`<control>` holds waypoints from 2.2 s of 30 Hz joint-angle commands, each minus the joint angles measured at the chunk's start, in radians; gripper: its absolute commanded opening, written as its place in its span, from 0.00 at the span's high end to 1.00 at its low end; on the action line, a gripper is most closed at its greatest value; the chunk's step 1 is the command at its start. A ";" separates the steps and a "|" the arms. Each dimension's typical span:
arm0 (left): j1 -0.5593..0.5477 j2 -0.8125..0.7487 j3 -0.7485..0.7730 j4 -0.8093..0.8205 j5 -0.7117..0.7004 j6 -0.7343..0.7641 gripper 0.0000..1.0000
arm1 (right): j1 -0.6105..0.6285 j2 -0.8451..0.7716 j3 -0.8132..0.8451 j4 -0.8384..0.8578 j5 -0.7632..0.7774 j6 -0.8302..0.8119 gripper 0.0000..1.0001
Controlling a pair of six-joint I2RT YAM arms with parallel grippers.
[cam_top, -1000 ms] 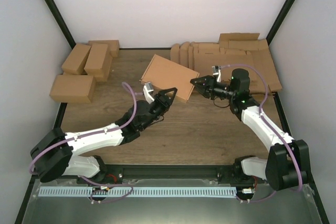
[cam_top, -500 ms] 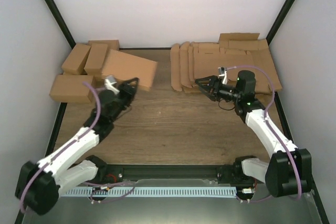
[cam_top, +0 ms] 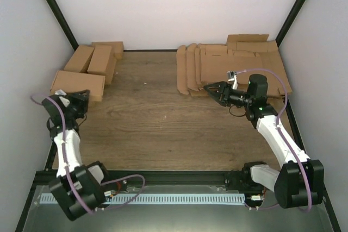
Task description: Fold the paper box
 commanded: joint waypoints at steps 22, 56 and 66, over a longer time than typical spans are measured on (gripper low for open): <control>0.295 0.613 0.389 -0.080 0.260 0.280 0.74 | -0.008 -0.030 0.032 -0.151 -0.074 -0.128 0.25; 0.206 0.613 0.518 -0.602 -0.340 0.130 0.00 | -0.008 -0.032 0.063 -0.167 -0.039 -0.121 0.23; -0.116 0.321 0.384 -0.450 -0.305 0.210 0.00 | -0.008 -0.011 0.066 -0.239 0.068 -0.302 0.22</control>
